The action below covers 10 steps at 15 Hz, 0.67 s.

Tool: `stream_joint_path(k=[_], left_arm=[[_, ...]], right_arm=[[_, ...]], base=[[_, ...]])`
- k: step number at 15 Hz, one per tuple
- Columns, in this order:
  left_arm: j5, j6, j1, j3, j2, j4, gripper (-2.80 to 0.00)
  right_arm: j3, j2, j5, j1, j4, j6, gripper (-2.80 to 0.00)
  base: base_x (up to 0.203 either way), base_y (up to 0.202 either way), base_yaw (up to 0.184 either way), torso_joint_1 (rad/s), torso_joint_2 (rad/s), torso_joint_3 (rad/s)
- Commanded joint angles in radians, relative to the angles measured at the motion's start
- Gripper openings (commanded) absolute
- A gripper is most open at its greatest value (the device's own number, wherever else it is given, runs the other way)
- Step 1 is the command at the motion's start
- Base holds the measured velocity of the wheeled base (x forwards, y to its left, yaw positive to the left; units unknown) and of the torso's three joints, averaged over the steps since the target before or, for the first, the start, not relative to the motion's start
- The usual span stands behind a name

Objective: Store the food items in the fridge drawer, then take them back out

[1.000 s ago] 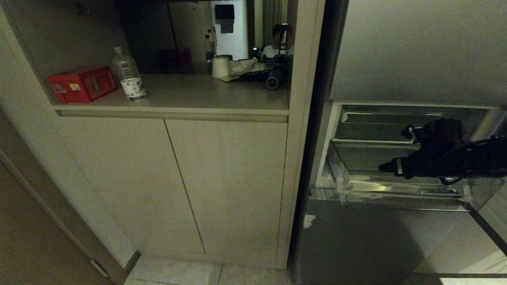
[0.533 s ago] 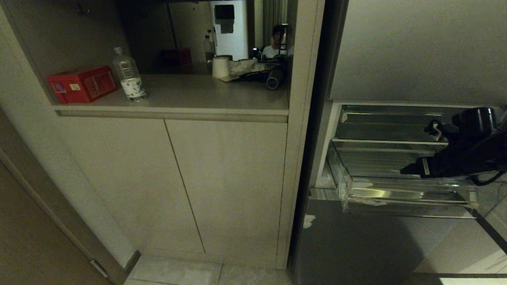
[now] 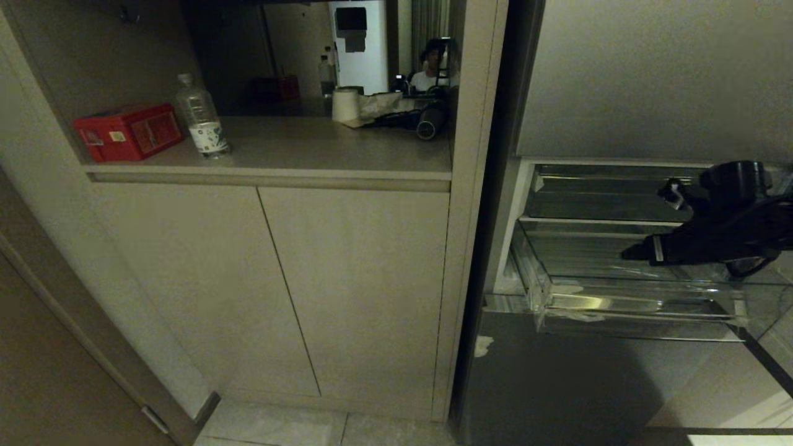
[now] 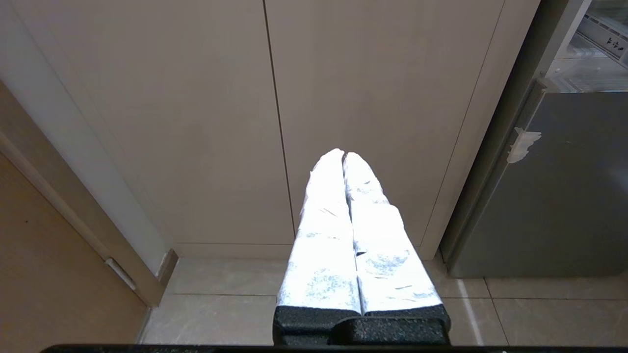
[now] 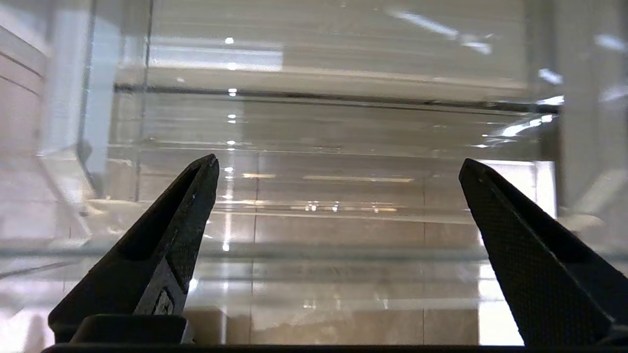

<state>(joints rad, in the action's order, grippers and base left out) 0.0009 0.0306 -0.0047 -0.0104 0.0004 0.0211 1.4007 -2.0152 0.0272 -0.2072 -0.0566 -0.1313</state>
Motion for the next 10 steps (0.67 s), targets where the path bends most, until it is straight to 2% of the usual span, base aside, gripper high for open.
stream_joint_path(k=[1, 5, 10], left_arm=[[0.001, 0.0, 0.0, 0.001, 0.001, 0.0, -2.8], [0.0, 0.0, 0.0, 0.0, 0.001, 0.0, -2.8], [0.001, 0.0, 0.0, 0.0, 0.002, 0.0, -2.8]], right_arm=[[0.021, -0.069, 0.0, 0.0, -0.003, -0.004, 0.0], [0.025, -0.118, 0.0, 0.0, -0.01, -0.012, 0.0], [0.017, -0.066, 0.0, -0.022, -0.134, -0.024, 0.0]], base=[[0.0, 0.0, 0.0, 0.0, 0.0, 0.0], [0.0, 0.0, 0.0, 0.0, 0.0, 0.0], [0.0, 0.0, 0.0, 0.0, 0.0, 0.0]])
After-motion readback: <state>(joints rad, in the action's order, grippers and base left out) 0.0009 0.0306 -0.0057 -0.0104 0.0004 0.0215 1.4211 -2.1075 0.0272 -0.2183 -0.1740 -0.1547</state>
